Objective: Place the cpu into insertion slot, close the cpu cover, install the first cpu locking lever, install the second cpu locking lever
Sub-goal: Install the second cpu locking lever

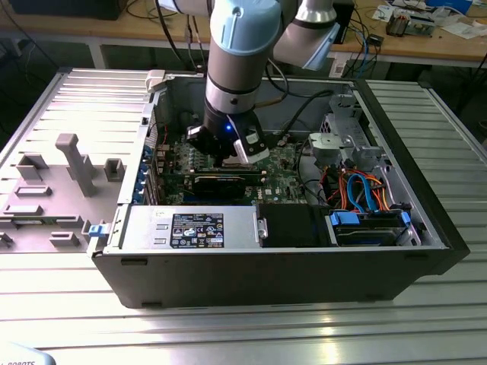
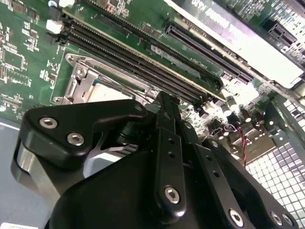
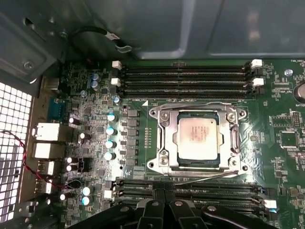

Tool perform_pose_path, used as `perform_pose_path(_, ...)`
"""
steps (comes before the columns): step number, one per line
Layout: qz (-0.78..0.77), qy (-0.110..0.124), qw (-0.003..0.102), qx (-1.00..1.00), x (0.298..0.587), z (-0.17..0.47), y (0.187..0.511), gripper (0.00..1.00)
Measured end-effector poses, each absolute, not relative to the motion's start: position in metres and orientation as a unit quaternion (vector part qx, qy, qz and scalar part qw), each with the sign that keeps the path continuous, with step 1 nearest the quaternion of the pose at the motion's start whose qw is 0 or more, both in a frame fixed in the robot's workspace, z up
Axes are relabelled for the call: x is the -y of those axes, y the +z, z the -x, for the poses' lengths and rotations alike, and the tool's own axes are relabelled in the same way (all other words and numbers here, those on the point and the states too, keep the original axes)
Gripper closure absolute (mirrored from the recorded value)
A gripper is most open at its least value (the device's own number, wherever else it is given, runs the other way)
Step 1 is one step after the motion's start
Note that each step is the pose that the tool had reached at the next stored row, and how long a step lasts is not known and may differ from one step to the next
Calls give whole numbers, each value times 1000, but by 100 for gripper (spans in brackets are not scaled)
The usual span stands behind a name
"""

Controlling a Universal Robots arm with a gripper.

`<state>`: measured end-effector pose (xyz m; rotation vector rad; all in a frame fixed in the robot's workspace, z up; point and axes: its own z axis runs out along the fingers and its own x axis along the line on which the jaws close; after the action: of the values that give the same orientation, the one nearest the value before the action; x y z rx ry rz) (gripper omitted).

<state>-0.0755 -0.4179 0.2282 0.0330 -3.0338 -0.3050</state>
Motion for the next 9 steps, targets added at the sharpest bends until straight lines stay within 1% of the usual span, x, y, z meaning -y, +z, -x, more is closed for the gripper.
perform_pose_path(2,-11,-107,46,993,418,77,227,89)
perform_pose_path(8,-11,-117,47,992,420,77,221,89)
perform_pose_path(9,-11,-123,46,991,420,77,221,89)
